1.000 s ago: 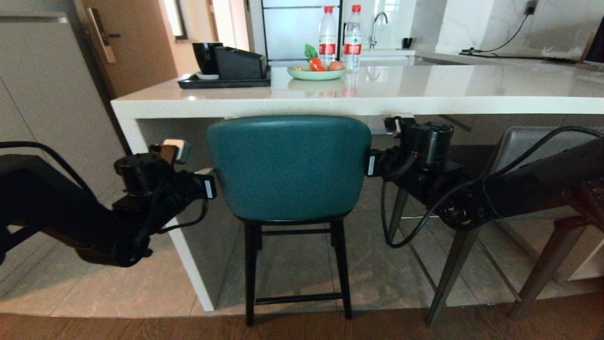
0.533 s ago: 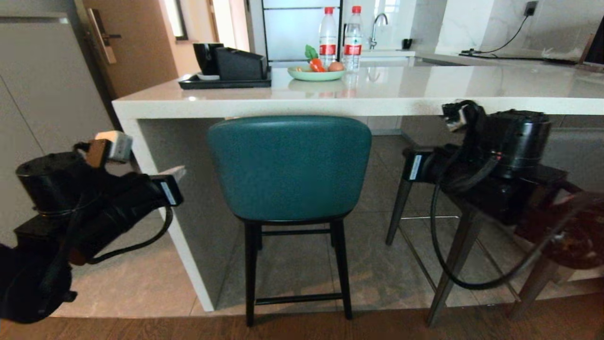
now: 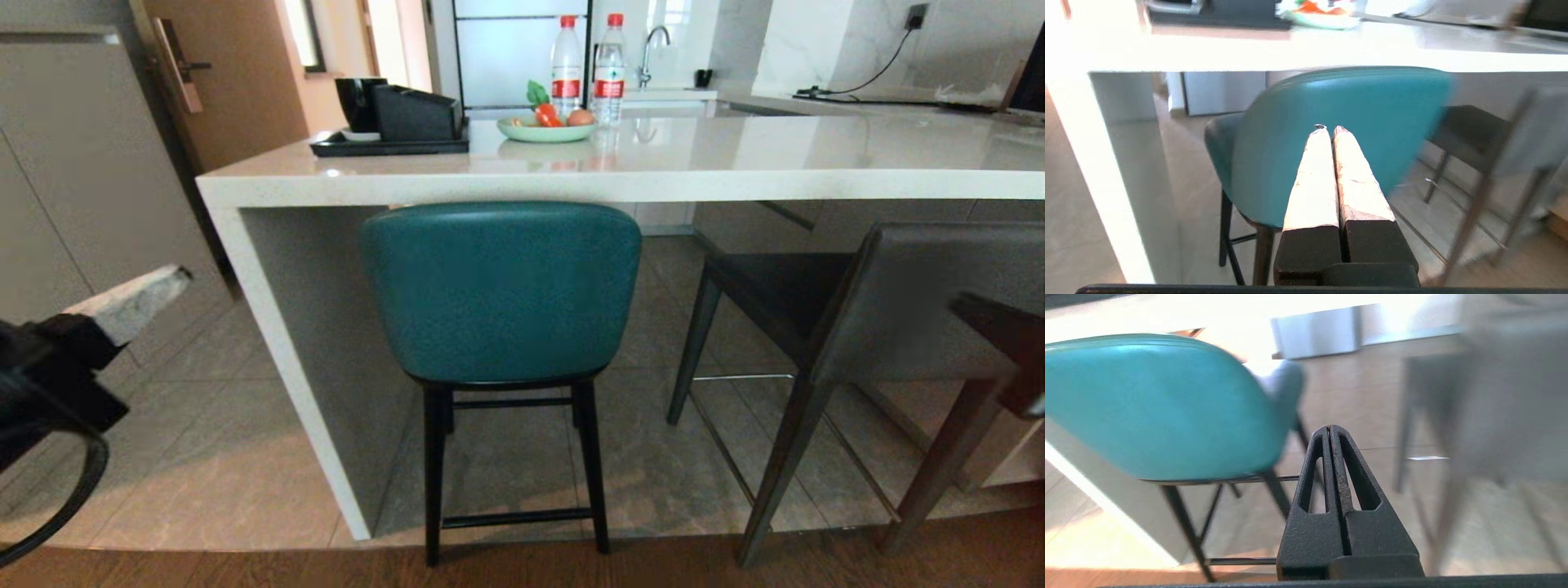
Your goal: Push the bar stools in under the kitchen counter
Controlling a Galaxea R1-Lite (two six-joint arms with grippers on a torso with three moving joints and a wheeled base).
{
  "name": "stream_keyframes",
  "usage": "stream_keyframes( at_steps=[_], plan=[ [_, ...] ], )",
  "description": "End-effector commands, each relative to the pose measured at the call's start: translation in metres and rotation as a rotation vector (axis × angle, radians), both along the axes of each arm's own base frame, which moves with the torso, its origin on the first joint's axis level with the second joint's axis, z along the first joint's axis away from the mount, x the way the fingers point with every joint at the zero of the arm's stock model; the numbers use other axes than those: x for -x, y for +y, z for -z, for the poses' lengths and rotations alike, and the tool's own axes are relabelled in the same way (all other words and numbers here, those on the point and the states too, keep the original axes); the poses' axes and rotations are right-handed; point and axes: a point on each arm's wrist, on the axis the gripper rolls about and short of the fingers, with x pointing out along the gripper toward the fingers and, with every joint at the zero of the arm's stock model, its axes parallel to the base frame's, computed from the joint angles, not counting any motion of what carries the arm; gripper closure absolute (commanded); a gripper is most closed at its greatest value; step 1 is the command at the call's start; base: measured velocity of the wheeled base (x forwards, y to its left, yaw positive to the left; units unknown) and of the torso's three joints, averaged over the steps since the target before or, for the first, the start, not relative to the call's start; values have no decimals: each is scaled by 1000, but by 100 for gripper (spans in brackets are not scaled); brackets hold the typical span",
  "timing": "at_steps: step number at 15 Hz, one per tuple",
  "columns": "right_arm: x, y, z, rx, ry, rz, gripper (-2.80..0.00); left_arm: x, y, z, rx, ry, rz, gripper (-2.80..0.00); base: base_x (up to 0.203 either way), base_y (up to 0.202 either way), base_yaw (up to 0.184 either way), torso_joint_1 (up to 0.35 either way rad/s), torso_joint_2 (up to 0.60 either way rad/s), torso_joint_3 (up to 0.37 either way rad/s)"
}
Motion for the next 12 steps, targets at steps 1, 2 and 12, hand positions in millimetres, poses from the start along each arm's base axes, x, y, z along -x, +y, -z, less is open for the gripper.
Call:
stream_keyframes(
  at_steps=[1, 2, 12],
  plan=[
    [61, -23, 6, -12, -129, 81, 0, 61, 8, 0, -15, -28, 2, 0, 0, 0, 0, 0, 0, 0],
    [77, -28, 16, 11, -130, 123, 0, 81, 10, 11, -33, 8, 12, 0, 0, 0, 0, 0, 0, 0],
    [146, -28, 41, 176, -25, 400, 0, 144, 18, 60, -146, 144, -81, 0, 0, 0, 0, 0, 0, 0]
  ],
)
